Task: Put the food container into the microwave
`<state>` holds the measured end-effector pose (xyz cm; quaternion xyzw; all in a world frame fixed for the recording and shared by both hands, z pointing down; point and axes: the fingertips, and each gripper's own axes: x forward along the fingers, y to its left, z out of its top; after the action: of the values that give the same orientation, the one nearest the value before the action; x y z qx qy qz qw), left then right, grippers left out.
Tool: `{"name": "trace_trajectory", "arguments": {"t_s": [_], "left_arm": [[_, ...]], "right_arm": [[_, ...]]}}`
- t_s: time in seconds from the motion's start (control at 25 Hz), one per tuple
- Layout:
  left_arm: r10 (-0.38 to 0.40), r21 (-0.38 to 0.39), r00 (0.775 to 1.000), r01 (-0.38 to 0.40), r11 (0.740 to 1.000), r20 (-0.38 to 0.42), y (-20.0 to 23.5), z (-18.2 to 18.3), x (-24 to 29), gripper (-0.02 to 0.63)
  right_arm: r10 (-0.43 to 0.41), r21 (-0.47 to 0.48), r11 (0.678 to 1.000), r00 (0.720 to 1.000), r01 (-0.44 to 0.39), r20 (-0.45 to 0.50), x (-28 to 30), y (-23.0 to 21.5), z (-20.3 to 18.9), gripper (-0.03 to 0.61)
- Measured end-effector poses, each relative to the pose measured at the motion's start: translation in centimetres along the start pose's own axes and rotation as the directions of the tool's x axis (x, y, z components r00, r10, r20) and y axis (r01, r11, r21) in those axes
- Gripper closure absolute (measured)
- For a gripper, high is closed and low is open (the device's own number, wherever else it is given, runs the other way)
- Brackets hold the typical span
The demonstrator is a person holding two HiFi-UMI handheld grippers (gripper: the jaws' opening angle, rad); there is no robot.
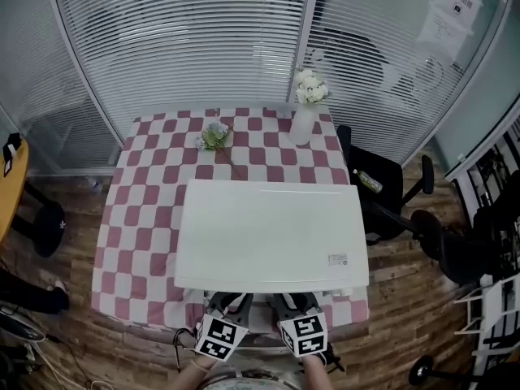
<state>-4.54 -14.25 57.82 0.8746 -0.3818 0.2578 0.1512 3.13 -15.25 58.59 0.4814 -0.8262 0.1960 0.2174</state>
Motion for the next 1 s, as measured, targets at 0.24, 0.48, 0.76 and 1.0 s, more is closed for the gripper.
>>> {"name": "trace_trajectory", "arguments": {"t_s": [0.24,0.48,0.76,1.0], "left_arm": [[-0.074,-0.015,0.997,0.075,0.997,0.034,-2.5,0.6,-0.5,0.595],[-0.097,0.0,0.99,0.098,0.995,0.1,-4.1,2.7,-2.1,0.6],[-0.096,0.032,0.961,0.091,0.995,0.26,-5.1,7.7,-5.6,0.6],[-0.092,0.046,0.925,0.081,0.996,0.369,-5.2,11.9,-9.2,0.601]], "right_arm": [[0.052,-0.004,0.999,0.998,-0.052,0.044,-1.2,2.2,0.3,0.584],[0.099,0.0,0.995,0.988,-0.1,0.122,-3.3,4.0,1.9,0.584],[0.07,-0.049,0.997,0.954,-0.058,0.291,-7.2,4.6,6.7,0.584],[0.057,-0.079,0.996,0.91,-0.027,0.412,-10.2,5.1,11.5,0.584]]}}
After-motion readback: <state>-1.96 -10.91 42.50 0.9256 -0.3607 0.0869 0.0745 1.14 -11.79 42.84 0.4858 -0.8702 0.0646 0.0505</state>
